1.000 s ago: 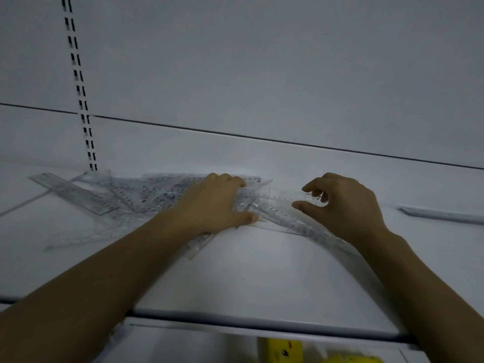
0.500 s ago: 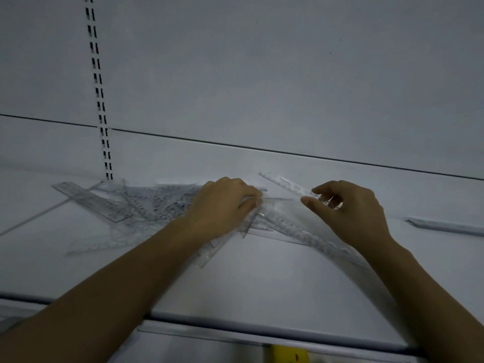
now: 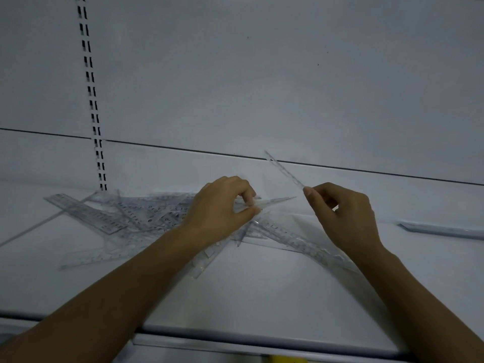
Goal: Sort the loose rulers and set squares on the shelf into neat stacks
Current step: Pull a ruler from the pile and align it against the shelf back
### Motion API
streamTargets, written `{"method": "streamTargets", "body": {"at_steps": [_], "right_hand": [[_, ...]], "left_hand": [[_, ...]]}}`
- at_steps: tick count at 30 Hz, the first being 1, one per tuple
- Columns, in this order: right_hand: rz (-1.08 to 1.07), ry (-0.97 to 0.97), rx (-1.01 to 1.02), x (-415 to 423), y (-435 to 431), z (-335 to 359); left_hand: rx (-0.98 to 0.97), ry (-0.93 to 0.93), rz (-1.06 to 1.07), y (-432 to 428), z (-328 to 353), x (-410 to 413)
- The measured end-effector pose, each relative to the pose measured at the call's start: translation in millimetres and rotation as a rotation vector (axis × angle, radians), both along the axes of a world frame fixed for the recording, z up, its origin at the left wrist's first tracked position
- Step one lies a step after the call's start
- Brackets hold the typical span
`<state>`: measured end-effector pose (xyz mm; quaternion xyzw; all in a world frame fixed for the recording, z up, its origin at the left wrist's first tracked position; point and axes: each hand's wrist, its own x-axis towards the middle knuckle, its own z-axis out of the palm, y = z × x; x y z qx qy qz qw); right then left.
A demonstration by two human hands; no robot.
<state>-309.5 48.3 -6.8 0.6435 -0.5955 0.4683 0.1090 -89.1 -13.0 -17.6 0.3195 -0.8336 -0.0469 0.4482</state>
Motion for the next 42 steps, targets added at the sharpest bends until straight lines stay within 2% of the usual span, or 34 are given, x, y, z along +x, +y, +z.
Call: {"method": "streamTargets", "body": {"at_steps": [7,14,18,22,25,32,37,42], "right_hand": [[0.009,-0.011,0.011,2,1,0],[0.012,-0.010,0.032,3,0,-2],[0.004,-0.012,0.014,8,2,-2],[-0.037,0.195,0.034,7,4,10],[-0.038,0.315,0.038,-5,9,25],[-0.103,0.372,0.009,-76,32,41],[-0.180,0.410,0.020,-164,48,28],[-0.272,0.458,0.003,-264,66,20]], "left_hand": [[-0.022,-0.103,-0.016,2,0,-1],[-0.052,-0.060,-0.018,3,3,0],[-0.227,-0.129,0.016,8,6,2],[-0.472,-0.300,0.067,22,9,-1],[-0.497,-0.414,0.093,30,7,-9],[-0.467,-0.490,0.153,47,32,-66],[-0.437,-0.550,0.202,62,31,-156],[-0.381,-0.527,0.284,69,18,-253]]}}
